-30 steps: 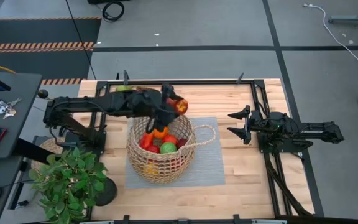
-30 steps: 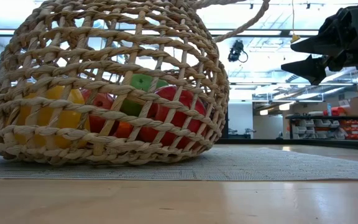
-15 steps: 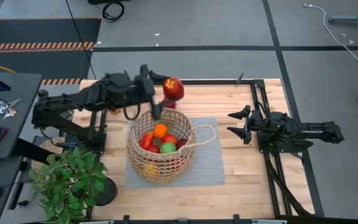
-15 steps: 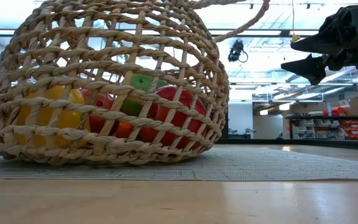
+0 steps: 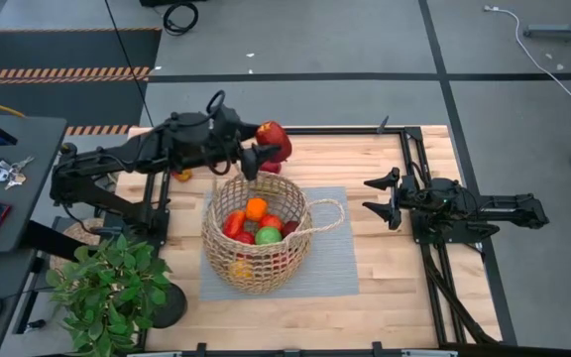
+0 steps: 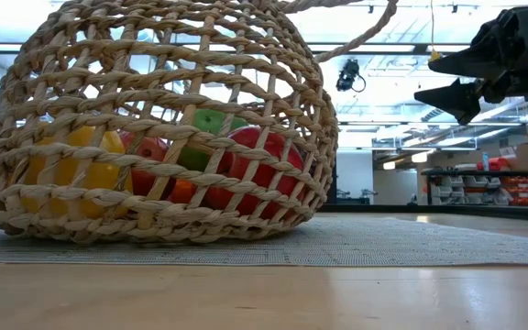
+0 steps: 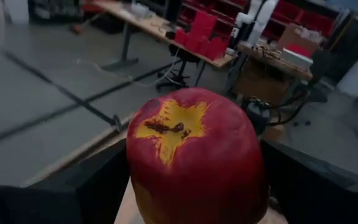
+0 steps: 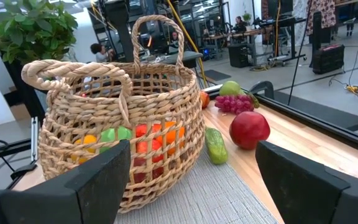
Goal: Build produce basket
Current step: Put the red apple into the brown woven basket
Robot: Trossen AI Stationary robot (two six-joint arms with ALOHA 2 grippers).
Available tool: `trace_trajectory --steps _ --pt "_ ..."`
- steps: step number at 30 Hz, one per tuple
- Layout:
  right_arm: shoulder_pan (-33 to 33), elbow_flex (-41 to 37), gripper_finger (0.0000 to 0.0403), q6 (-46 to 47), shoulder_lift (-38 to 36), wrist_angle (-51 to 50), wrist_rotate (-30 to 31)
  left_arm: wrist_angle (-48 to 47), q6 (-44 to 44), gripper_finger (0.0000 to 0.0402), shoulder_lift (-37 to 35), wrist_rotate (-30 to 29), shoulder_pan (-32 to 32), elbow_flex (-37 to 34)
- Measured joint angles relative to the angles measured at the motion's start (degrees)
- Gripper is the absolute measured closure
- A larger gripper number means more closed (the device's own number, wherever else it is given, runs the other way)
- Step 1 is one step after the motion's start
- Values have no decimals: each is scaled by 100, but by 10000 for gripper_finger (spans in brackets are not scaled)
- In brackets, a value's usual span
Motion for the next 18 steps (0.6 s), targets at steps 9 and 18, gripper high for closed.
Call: trace_trajectory --steps 9,18 --pt "0 0 54 -1 0 0 0 -164 -1553 54 1 -1 0 0" --pt "0 0 54 -2 0 0 0 -245 -1328 54 1 -30 0 0"
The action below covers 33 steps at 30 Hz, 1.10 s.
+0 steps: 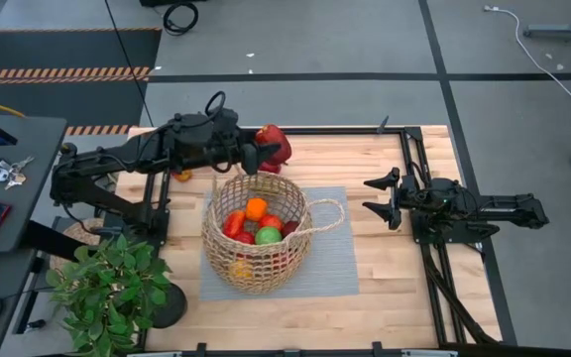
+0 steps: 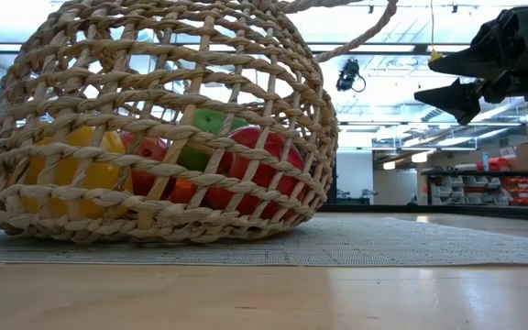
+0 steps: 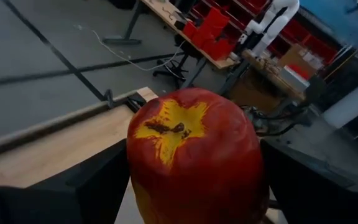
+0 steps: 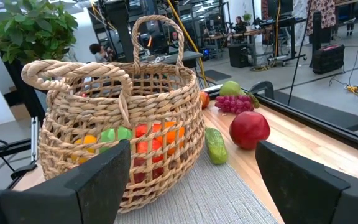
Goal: Build produce basket
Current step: Put the red apple into the brown woven basket
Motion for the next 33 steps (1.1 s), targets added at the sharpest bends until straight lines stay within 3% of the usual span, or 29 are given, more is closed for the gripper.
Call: trace_trajectory --steps 8,14,17,24,33 --pt "0 0 54 -1 0 0 0 13 2091 54 27 -407 0 0" --pt "0 0 54 2 0 0 0 -579 2135 54 235 -415 2 3" --pt "0 -2 54 2 0 15 -2 -1075 2126 54 442 -115 4 4" --pt "0 -2 54 0 2 39 0 -1992 2097 54 1074 1218 22 4" --pt "0 -2 54 2 3 46 -1 -3217 2790 54 1764 1343 178 2"
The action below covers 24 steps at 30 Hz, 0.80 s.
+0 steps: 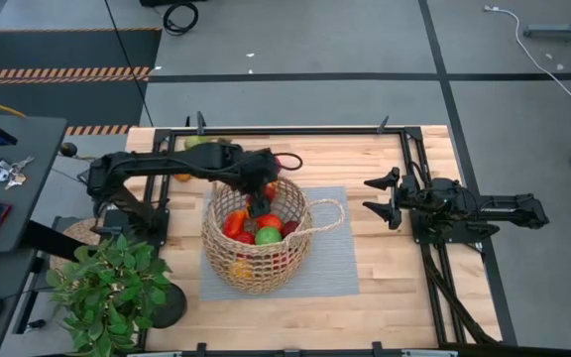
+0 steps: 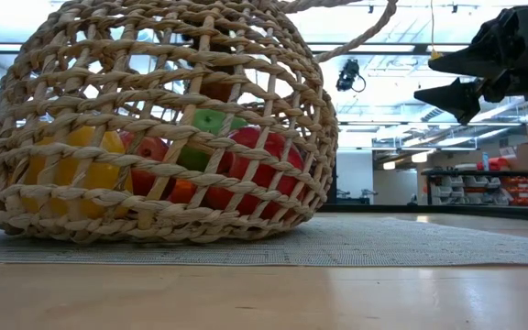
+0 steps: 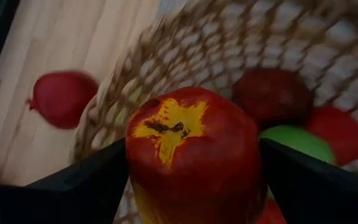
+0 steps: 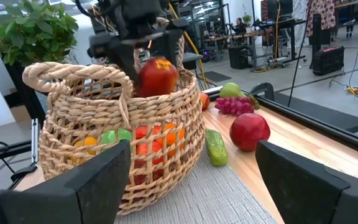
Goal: Build produce basket
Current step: Put the red apple into the brown woven basket
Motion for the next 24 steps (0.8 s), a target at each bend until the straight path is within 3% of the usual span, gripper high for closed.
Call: trace_trajectory --steps 5,16,22,24 --pt "0 0 54 0 1 2 -1 -165 97 51 305 44 110 0" --pt "0 0 54 0 1 15 1 -245 95 48 502 736 185 12" --pt "0 0 54 -1 2 17 0 -606 241 48 507 662 187 702" --pt "0 0 54 -2 1 18 1 -741 396 48 502 401 187 1083"
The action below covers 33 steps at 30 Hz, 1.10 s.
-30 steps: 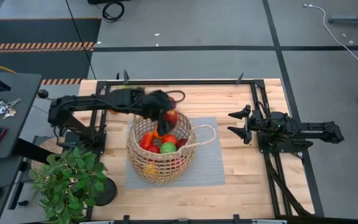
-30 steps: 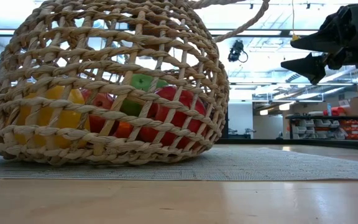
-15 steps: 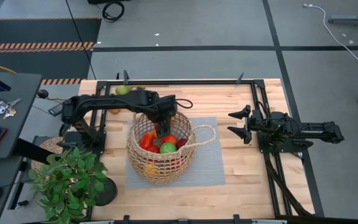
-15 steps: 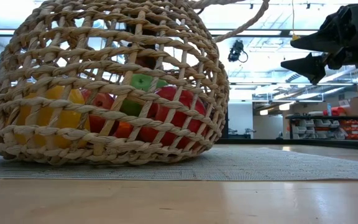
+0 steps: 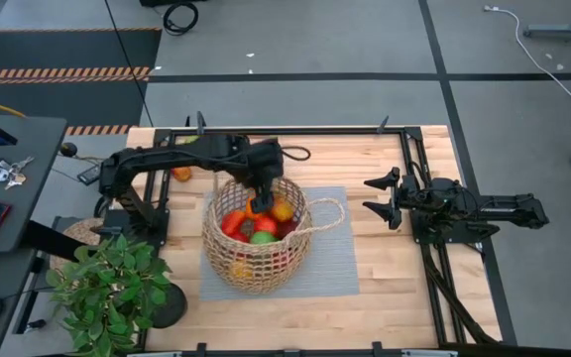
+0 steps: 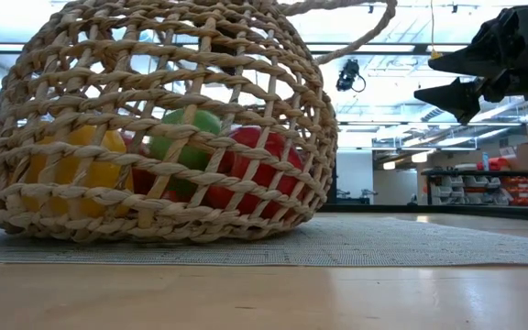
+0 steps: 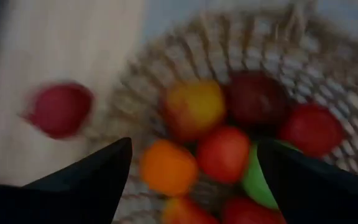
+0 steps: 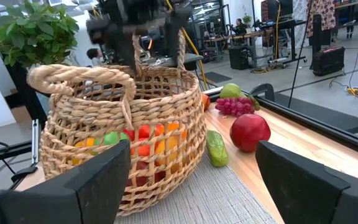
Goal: Build produce basket
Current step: Put the red apple into the brown woven basket
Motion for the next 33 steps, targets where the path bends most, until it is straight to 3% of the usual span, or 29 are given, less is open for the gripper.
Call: trace_trajectory --steps 3,8,20,29,33 --pt "0 0 54 0 0 1 0 -198 300 49 -112 -790 46 339" --pt "0 0 54 2 1 18 0 71 504 49 -643 -1381 556 139" --pt "0 0 54 2 2 66 0 1832 -52 49 -2129 -1489 2671 -1867" --pt "0 0 54 1 2 65 0 1859 -169 49 -2172 -1565 3658 -2992" --pt "0 0 54 2 2 66 0 1399 -287 49 -2167 -1499 3930 -3189"
